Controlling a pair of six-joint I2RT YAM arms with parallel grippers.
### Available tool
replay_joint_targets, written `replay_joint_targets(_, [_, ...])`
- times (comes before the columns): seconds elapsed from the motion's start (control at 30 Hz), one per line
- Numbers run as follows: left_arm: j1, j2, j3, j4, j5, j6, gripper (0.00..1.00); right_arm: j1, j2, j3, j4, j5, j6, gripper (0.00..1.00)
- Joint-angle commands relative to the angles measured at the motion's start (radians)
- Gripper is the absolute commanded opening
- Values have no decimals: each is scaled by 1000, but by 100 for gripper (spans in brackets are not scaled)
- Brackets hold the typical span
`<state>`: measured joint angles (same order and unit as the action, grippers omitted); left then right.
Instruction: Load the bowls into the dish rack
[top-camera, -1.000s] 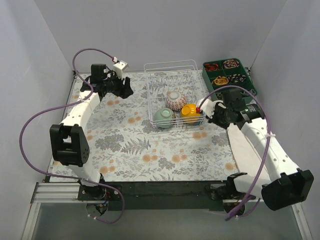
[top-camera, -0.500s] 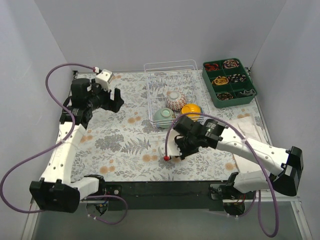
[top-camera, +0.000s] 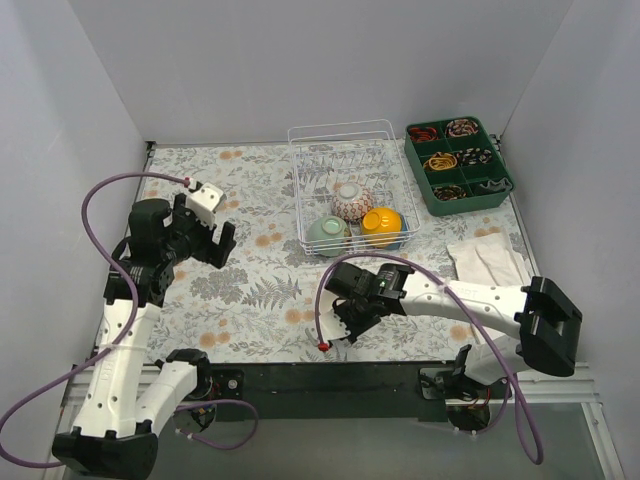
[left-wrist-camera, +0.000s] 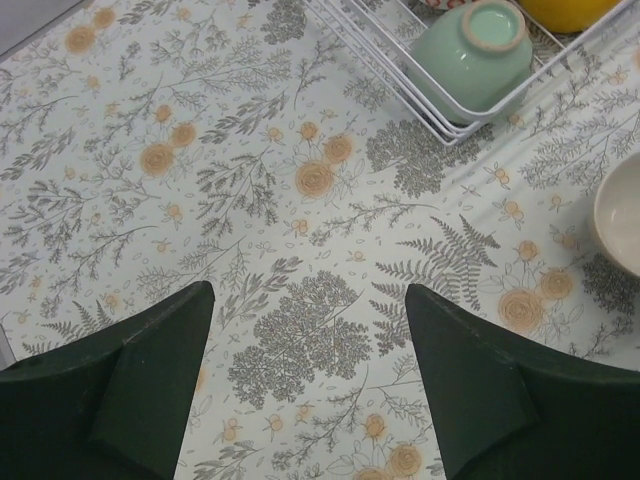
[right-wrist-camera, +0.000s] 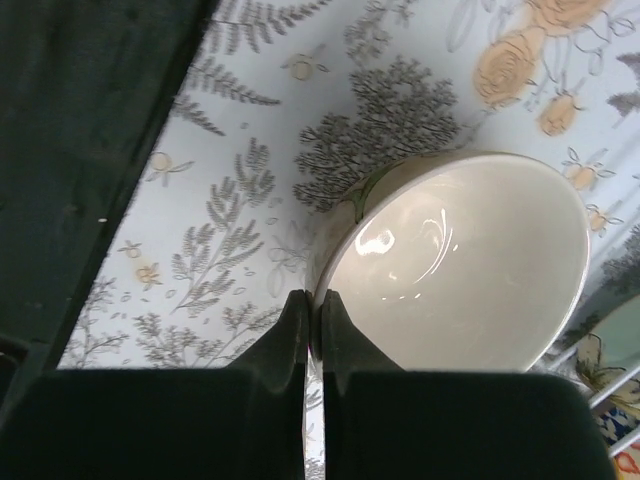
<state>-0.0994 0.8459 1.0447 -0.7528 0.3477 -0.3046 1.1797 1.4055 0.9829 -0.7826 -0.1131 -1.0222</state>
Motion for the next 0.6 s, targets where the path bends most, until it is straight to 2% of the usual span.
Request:
replay_joint_targets(0.0, [3, -41, -51, -77, 75, 94, 77, -28, 6, -6, 120, 32, -70, 7])
replay_joint_targets(0.03, [3, -45, -69, -86, 76, 128, 77, -28, 0, -12, 126, 29, -61, 25])
replay_joint_targets(0.07, [3, -50, -75, -92, 80, 154, 78, -29, -6, -18, 144, 39, -52, 32])
replay_joint_targets(0.17, [3, -62, -86, -124, 147, 284, 79, -29, -34, -33, 143, 75, -15, 44])
replay_joint_targets(0.2, [3, -61, -81, -158, 219, 315, 79, -29, -60, -39, 120, 79, -16, 49])
replay_joint_targets(0.33, [-5, 5, -48, -238, 397, 449, 79, -29, -160, -29, 33, 93, 13, 51])
replay_joint_targets(0.4, [-43, 51, -12, -284, 425, 510, 77, -37, -238, -13, 2, 109, 89, 52])
replay_joint_targets(0.43, [-66, 73, -3, -289, 403, 513, 77, -48, -266, 8, -30, 109, 123, 52])
replay_joint_targets(0.47, [-138, 115, 9, -287, 369, 498, 75, -64, -325, 14, -43, 109, 151, 53])
replay_joint_targets(0.53, [-227, 152, 18, -252, 295, 454, 73, -165, -376, 33, -75, 49, 221, 54])
replay_joint_targets(0.57, [-309, 191, 29, -252, 245, 444, 72, -217, -417, 39, -78, 26, 244, 54])
